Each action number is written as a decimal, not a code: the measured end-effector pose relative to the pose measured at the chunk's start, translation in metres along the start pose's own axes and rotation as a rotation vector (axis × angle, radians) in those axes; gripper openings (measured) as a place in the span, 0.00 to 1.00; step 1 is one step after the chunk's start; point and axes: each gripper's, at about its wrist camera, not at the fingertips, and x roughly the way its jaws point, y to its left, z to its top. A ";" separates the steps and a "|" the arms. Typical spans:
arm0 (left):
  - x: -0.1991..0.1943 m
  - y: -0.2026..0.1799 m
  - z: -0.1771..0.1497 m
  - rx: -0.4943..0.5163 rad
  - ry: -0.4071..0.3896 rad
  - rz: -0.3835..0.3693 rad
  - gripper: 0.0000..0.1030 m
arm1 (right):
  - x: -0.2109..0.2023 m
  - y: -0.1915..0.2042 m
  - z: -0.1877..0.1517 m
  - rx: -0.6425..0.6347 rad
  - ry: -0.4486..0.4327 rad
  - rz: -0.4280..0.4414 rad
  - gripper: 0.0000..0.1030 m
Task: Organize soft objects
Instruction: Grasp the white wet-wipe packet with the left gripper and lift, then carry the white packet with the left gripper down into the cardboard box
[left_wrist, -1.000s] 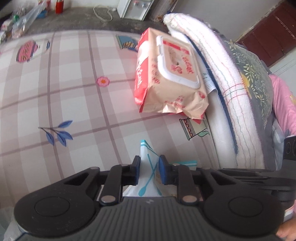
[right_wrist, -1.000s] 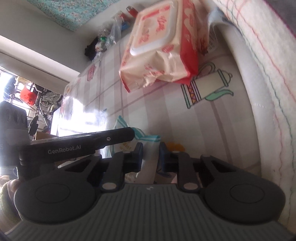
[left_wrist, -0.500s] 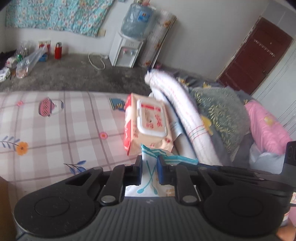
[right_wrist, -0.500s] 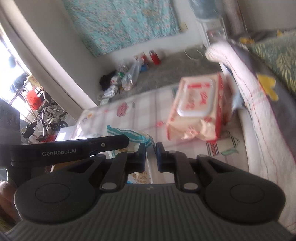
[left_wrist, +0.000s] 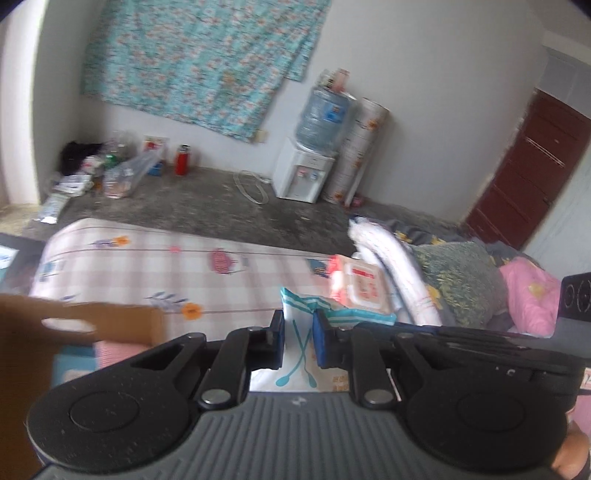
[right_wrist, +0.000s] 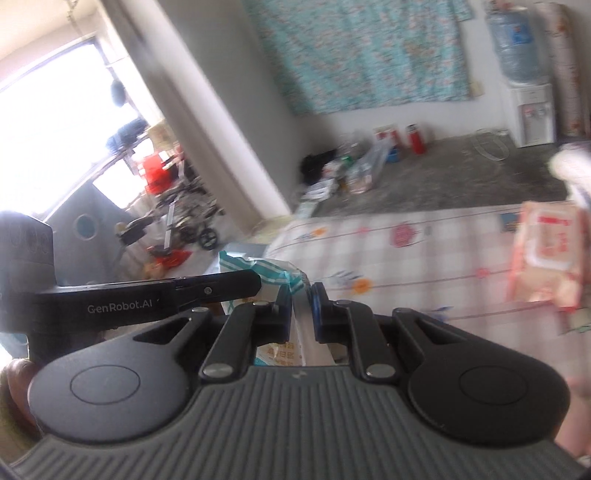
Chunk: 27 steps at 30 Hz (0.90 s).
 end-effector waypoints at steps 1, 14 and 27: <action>-0.010 0.012 -0.002 -0.011 -0.006 0.024 0.15 | 0.009 0.016 -0.001 -0.003 0.017 0.029 0.10; -0.046 0.196 -0.035 -0.191 0.047 0.332 0.16 | 0.200 0.156 -0.038 0.053 0.328 0.189 0.09; 0.021 0.283 -0.038 -0.233 0.091 0.458 0.26 | 0.340 0.123 -0.061 0.191 0.399 0.063 0.17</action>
